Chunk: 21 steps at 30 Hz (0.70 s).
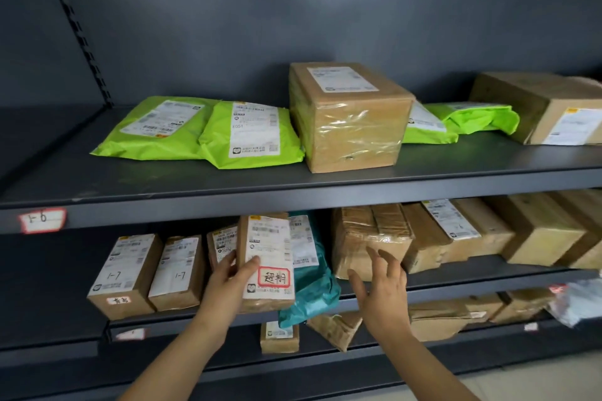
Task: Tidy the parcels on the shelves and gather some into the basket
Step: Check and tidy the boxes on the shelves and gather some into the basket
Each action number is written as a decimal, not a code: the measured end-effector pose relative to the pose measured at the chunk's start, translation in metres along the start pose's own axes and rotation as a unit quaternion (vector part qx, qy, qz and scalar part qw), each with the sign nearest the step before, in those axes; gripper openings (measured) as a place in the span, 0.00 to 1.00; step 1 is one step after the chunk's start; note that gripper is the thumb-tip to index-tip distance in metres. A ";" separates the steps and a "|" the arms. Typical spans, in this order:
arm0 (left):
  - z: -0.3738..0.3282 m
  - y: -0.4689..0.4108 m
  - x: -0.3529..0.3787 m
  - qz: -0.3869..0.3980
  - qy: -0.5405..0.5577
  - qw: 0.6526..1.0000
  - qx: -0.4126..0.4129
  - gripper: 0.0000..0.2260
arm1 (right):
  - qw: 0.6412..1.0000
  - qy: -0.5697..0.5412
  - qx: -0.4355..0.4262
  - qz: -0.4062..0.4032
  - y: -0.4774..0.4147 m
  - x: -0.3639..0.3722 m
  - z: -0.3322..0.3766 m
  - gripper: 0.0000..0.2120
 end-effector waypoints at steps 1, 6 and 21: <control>0.002 0.006 0.013 0.016 -0.003 1.000 -0.002 0.21 | 0.999 -0.035 0.002 0.012 0.004 -0.006 0.001 0.25; 0.002 0.050 0.090 0.092 -0.028 0.995 -0.021 0.16 | 0.958 -0.258 0.057 0.111 0.021 -0.034 -0.001 0.23; -0.006 0.183 0.415 0.337 -0.232 0.912 0.036 0.22 | 0.857 -0.456 0.190 0.148 0.059 -0.262 -0.241 0.37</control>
Point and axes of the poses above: each hand's wrist, its own y-axis away from the middle knuckle, its own x-axis out of the palm, z = x × y, the point moved 10 cm from there along -y, towards the middle knuckle, and after that the axes turned 3 degrees about -x, right-handed, at the moved point
